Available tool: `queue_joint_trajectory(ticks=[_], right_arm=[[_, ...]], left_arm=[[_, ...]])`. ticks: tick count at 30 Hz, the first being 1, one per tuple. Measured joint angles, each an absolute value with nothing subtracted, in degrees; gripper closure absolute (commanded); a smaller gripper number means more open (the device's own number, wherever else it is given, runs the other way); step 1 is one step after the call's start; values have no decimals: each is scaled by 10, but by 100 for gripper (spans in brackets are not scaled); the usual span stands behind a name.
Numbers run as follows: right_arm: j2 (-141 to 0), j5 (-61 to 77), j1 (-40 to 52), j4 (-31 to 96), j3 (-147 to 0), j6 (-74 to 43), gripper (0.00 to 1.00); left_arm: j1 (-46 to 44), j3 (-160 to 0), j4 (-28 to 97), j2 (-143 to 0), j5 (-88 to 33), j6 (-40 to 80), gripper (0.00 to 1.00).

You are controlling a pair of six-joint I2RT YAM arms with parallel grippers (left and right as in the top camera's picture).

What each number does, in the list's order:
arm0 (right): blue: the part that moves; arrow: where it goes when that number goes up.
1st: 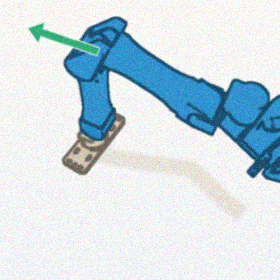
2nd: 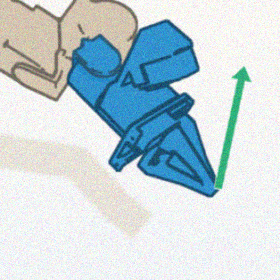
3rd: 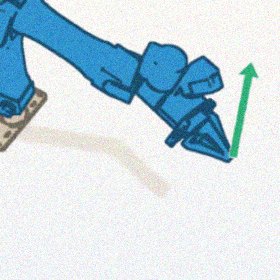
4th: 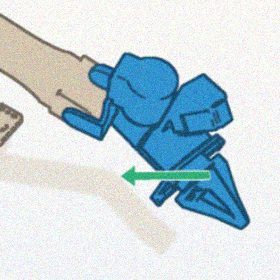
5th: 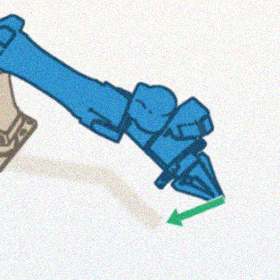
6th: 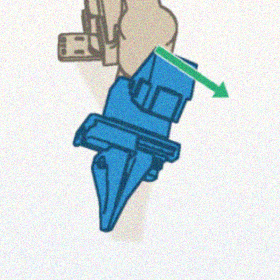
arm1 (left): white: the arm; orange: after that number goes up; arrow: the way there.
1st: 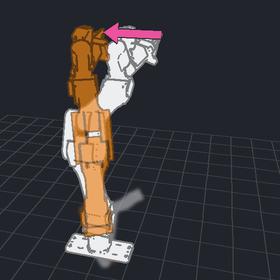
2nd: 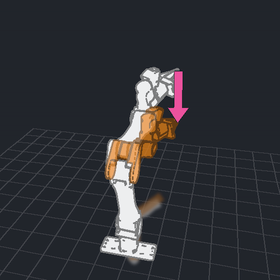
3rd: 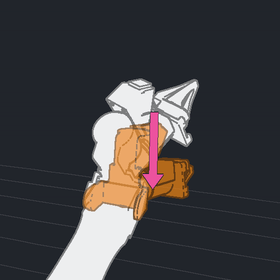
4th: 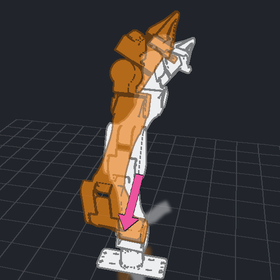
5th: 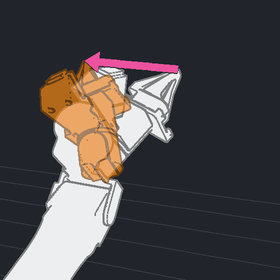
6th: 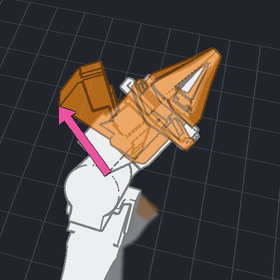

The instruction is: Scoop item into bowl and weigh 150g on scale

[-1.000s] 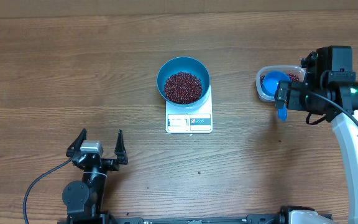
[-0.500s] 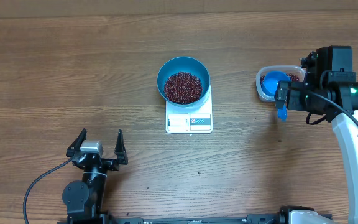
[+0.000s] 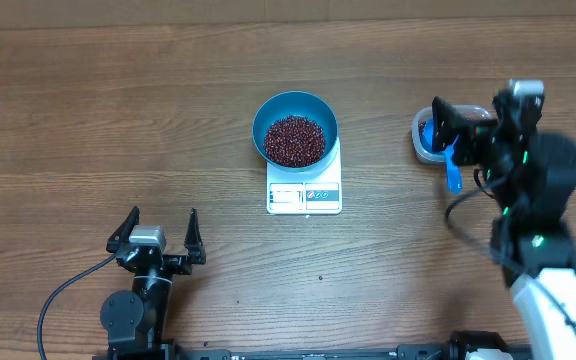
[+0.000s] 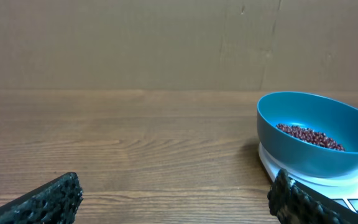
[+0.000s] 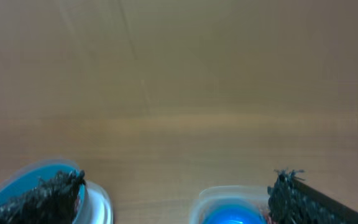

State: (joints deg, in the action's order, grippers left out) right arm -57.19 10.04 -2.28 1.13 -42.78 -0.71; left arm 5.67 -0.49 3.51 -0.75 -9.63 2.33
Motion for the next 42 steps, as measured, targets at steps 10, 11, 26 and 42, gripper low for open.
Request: queue_joint_trajectory(ticks=[10,11,26,42], right_arm=[[-382,117,-23,-243,-108,-6,0],[-364,118,-23,-246,-85,-6,0],[-113,118,-23,-1,-11,-4,0],[-8,109,-23,40,-11,0,0]], left_arm=[[57,-5,35,-8,-96,23,0],[57,-5,35,-8,-96,23,0],[57,-5,35,-8,-96,23,1],[57,-5,35,-8,-96,23,1]])
